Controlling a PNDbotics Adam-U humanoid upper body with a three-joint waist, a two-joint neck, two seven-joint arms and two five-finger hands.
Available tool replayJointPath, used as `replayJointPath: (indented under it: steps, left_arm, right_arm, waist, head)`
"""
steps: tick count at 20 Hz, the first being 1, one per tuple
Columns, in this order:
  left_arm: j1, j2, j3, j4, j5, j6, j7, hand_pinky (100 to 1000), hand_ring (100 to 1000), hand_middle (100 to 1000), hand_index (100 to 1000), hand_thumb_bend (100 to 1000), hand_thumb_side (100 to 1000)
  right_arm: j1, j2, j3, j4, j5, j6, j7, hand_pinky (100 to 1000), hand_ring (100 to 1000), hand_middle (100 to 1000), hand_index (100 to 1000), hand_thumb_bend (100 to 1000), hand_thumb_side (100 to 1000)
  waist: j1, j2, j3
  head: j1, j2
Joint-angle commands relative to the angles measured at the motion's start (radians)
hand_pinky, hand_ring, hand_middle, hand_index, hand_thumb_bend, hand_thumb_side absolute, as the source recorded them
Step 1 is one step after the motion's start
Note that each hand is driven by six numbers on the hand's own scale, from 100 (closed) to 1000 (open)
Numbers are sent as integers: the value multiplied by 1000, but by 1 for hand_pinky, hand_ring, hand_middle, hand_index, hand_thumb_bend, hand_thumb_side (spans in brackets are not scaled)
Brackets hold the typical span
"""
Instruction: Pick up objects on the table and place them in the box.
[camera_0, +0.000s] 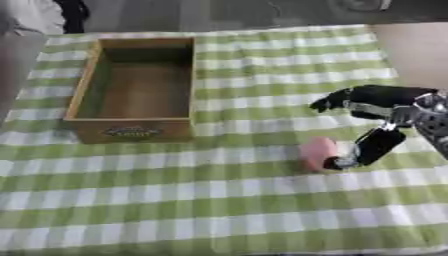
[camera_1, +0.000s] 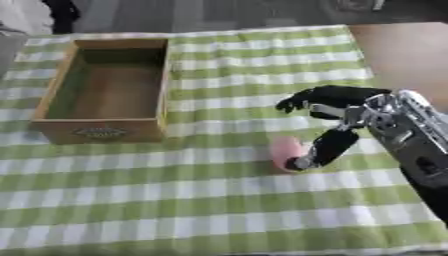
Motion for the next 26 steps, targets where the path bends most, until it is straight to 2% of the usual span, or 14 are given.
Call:
replayJointPath:
  steps: [1,5,11,16,26]
  left_arm:
    - [-9,23,7,-19,-1,0,-2,559,505,550,819,100,927]
    - [-10,23,8,-19,-1,-3,-4,559,504,549,819,100,928]
    - [-9,20,9,-19,-2,-5,-7,558,502,548,819,100,931]
    - [-6,18,10,-19,-3,-5,-9,558,501,548,819,100,934]
    - [-4,14,9,-19,-2,-5,-15,557,499,547,818,100,935]
  right_arm:
    - [-7,-15,-12,-1,18,3,-7,908,918,866,1000,525,468]
    - [-7,-19,-11,0,21,10,-7,909,917,864,1000,526,463]
    - [-7,-26,-9,0,19,20,-4,909,916,863,1000,537,454]
    - [-2,-29,-9,2,27,24,5,910,918,852,1000,603,417]
    - [5,-20,-2,6,105,16,12,905,911,808,996,588,445]
  waist:
    - [1,-8,3]
    - [5,0,4]
    - [11,9,0]
    - [15,13,1]
    - [20,20,2]
  head:
    - [12,23]
    - [24,26]
    - [21,26]
    - [18,26]
    - [5,25]
